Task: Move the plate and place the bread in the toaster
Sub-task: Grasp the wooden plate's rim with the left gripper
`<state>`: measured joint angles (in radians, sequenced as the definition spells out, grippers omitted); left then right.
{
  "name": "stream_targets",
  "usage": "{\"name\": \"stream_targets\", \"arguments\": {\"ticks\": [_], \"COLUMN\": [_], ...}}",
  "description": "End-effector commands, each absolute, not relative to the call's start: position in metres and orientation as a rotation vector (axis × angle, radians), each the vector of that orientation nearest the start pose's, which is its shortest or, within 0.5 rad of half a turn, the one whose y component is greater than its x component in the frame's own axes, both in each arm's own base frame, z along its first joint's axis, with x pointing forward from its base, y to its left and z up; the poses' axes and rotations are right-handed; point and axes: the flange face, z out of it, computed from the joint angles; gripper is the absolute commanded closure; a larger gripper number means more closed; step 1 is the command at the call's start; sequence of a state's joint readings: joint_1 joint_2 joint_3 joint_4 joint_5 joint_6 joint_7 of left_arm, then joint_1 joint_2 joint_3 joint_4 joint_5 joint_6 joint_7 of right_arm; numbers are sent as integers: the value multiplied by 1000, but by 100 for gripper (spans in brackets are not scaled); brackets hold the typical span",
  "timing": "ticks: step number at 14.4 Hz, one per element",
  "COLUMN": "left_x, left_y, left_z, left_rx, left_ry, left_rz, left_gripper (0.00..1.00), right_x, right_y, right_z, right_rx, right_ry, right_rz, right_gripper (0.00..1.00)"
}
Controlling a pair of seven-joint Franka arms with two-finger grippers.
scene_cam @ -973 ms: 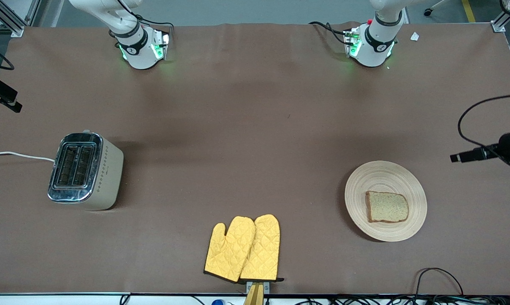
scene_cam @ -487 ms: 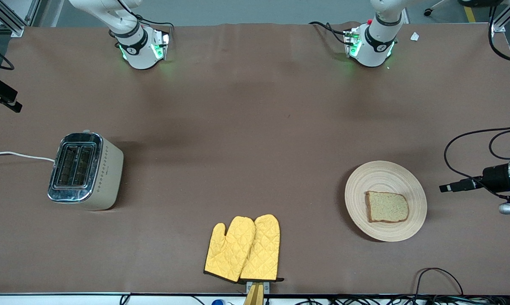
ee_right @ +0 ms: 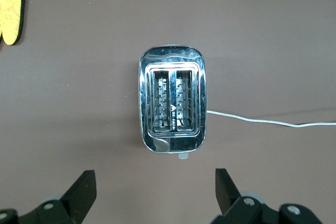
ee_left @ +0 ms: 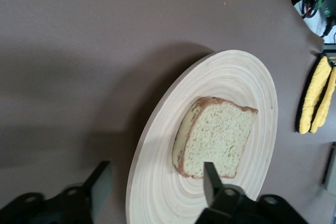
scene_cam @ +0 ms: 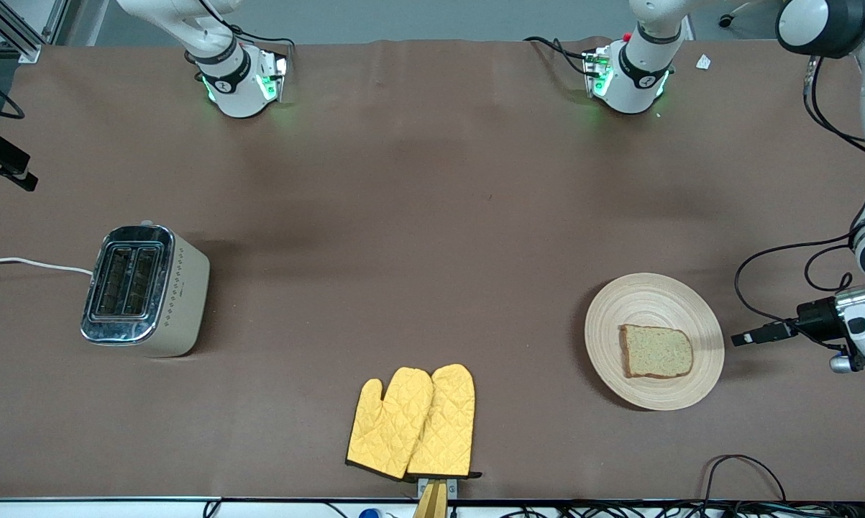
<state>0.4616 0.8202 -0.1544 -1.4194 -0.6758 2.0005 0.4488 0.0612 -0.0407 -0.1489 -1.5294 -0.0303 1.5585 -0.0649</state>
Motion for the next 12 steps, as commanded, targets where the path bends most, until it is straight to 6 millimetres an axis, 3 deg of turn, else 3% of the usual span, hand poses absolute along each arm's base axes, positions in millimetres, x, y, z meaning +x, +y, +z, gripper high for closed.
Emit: {"name": "stream_targets", "arguments": {"ticks": [1,12], "left_x": [690,686], "left_y": [196,185], "left_z": [199,159], "left_rx": [2328,2256], "left_ry": [307,340], "left_rz": [96,63], "left_gripper": [32,48], "right_x": [536,536], "right_y": [-51,-52], "right_z": [667,667], "right_rx": [-3165,-3167], "right_ry": [24,24], "right_rz": [-103,-103], "right_gripper": [0,0]}}
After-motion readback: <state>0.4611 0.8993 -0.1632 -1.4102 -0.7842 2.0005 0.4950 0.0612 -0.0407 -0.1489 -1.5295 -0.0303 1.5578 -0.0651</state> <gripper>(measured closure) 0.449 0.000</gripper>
